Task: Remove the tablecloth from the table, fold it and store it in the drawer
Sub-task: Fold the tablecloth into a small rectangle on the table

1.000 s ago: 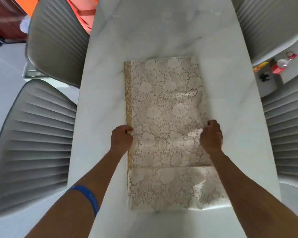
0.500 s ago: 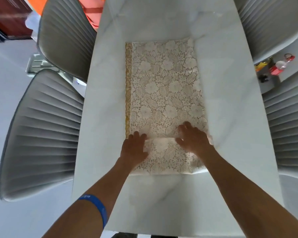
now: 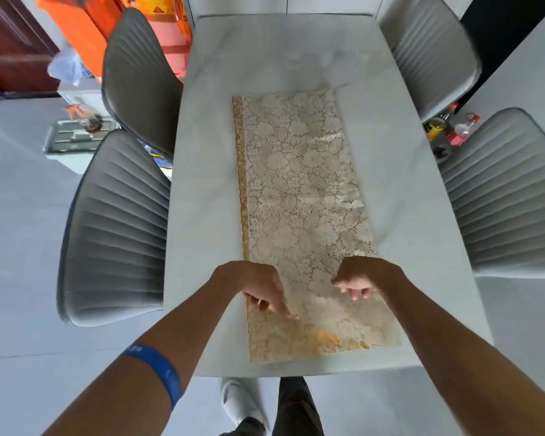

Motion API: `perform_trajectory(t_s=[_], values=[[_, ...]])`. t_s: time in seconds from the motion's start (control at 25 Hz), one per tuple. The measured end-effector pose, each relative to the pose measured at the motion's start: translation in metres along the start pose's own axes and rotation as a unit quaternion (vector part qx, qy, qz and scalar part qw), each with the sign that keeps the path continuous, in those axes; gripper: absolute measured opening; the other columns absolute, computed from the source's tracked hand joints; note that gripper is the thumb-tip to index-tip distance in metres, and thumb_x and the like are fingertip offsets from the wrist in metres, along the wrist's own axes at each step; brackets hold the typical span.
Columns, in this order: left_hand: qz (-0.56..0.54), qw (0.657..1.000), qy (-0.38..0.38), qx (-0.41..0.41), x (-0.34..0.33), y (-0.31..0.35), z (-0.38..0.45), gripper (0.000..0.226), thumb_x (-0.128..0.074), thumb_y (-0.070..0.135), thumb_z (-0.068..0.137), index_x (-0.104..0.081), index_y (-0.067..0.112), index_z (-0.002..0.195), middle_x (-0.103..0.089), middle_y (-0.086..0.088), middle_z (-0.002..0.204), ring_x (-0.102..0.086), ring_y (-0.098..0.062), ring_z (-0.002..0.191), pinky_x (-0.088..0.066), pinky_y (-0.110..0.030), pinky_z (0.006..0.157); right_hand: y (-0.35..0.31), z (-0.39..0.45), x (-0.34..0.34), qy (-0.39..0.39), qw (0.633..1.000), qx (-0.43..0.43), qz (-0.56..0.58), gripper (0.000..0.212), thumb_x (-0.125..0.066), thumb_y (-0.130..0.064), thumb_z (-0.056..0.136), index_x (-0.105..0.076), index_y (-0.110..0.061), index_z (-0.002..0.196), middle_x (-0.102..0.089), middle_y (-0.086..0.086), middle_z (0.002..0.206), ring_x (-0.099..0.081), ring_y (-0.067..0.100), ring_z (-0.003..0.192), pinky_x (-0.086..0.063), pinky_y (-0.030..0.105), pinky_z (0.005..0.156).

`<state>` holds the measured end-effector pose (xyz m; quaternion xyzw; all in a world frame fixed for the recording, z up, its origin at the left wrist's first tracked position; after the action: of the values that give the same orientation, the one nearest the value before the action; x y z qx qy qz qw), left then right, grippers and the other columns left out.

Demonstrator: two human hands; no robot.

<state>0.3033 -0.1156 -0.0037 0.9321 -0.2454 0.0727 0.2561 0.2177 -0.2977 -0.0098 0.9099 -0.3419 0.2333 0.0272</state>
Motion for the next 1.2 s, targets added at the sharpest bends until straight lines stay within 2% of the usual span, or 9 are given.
perform_trajectory(t_s=[0.08,0.12,0.28,0.4,0.52,0.68,0.88,1.04,1.2], values=[[-0.060,0.991,0.120,-0.013,0.017,-0.012,-0.002,0.026,-0.075,0.036,0.075,-0.062,0.018,0.061,-0.061,0.005,0.060,-0.055,-0.012,0.059,-0.042,-0.025,0.057,-0.023,0.004,0.007,0.091,0.994,0.055,-0.029,0.033,-0.050,-0.035,0.098,-0.063,-0.016,0.122,-0.067,0.005,0.123,-0.066,0.021,0.105,-0.052,0.033,0.091],[-0.093,0.982,0.167,-0.013,0.023,-0.022,-0.002,0.025,-0.072,0.030,0.077,-0.060,0.018,0.061,-0.061,0.004,0.062,-0.057,-0.013,0.062,-0.044,-0.025,0.059,-0.034,0.008,0.007,0.116,0.990,0.075,-0.033,0.032,-0.050,-0.034,0.097,-0.062,-0.021,0.124,-0.063,0.004,0.130,-0.061,0.022,0.113,-0.049,0.034,0.096],[-0.148,0.936,0.312,0.065,0.041,-0.070,0.005,0.004,-0.060,0.026,0.079,-0.064,0.026,0.079,-0.067,0.008,0.085,-0.064,-0.014,0.082,-0.047,-0.025,0.066,-0.062,0.040,-0.002,0.119,0.987,0.106,0.007,0.031,-0.050,-0.029,0.095,-0.059,-0.021,0.124,-0.063,0.003,0.129,-0.061,0.021,0.111,-0.049,0.032,0.094],[-0.219,0.903,0.353,0.114,0.057,-0.094,0.025,0.023,-0.057,0.025,0.078,-0.063,0.029,0.100,-0.067,0.006,0.103,-0.064,-0.016,0.092,-0.047,-0.025,0.076,-0.077,0.064,0.011,0.145,0.978,0.139,0.057,0.036,-0.050,-0.025,0.094,-0.054,-0.021,0.129,-0.059,0.003,0.134,-0.058,0.022,0.116,-0.047,0.031,0.094],[-0.241,0.873,0.406,0.124,0.088,-0.101,0.051,0.037,-0.057,0.022,0.081,-0.057,0.025,0.118,-0.057,-0.001,0.121,-0.057,-0.021,0.110,-0.045,-0.029,0.086,-0.095,0.089,0.048,0.228,0.956,0.177,0.057,0.039,-0.051,-0.023,0.094,-0.050,-0.021,0.134,-0.049,0.002,0.142,-0.049,0.025,0.125,-0.044,0.038,0.101],[-0.221,0.836,0.486,0.127,0.150,-0.102,0.079,0.053,-0.055,0.017,0.083,-0.045,0.017,0.135,-0.046,-0.008,0.134,-0.042,-0.029,0.125,-0.040,-0.039,0.099,-0.120,0.125,0.093,0.317,0.926,0.197,-0.046,0.059,-0.051,-0.025,0.096,-0.027,-0.022,0.149,-0.011,0.005,0.165,-0.013,0.031,0.150,-0.027,0.050,0.116],[-0.264,0.793,0.523,0.167,0.177,-0.112,0.095,0.041,-0.063,0.024,0.084,-0.052,0.009,0.121,-0.054,-0.014,0.120,-0.052,-0.033,0.111,-0.046,-0.043,0.094,-0.117,0.153,0.086,0.309,0.931,0.178,-0.083,0.063,-0.048,-0.038,0.097,-0.020,-0.025,0.152,-0.006,0.006,0.166,-0.008,0.033,0.151,-0.022,0.052,0.119],[-0.441,0.728,0.501,0.158,0.170,-0.128,0.103,0.035,-0.071,0.024,0.076,-0.061,0.017,0.109,-0.066,0.000,0.105,-0.065,-0.023,0.094,-0.055,-0.040,0.087,-0.117,0.151,0.086,0.319,0.926,0.190,-0.077,0.061,-0.050,-0.037,0.095,-0.024,-0.027,0.149,-0.009,0.004,0.165,-0.010,0.032,0.151,-0.021,0.052,0.118],[-0.536,0.687,0.473,0.132,0.156,-0.132,0.112,0.015,-0.068,0.027,0.078,-0.061,0.016,0.072,-0.058,0.002,0.067,-0.056,-0.020,0.063,-0.045,-0.031,0.059,-0.114,0.148,0.087,0.314,0.926,0.200,-0.067,0.059,-0.051,-0.036,0.096,-0.025,-0.028,0.148,-0.008,0.002,0.166,-0.008,0.029,0.152,-0.018,0.051,0.119]])
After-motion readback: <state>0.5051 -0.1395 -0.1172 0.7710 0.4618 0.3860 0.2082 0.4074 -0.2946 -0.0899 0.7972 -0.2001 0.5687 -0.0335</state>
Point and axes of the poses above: each hand's wrist, its own z-axis towards the middle knuckle, its own x-axis out of the back of the hand, y = z × x, the point moved 8 cm from there along z, towards the middle knuckle
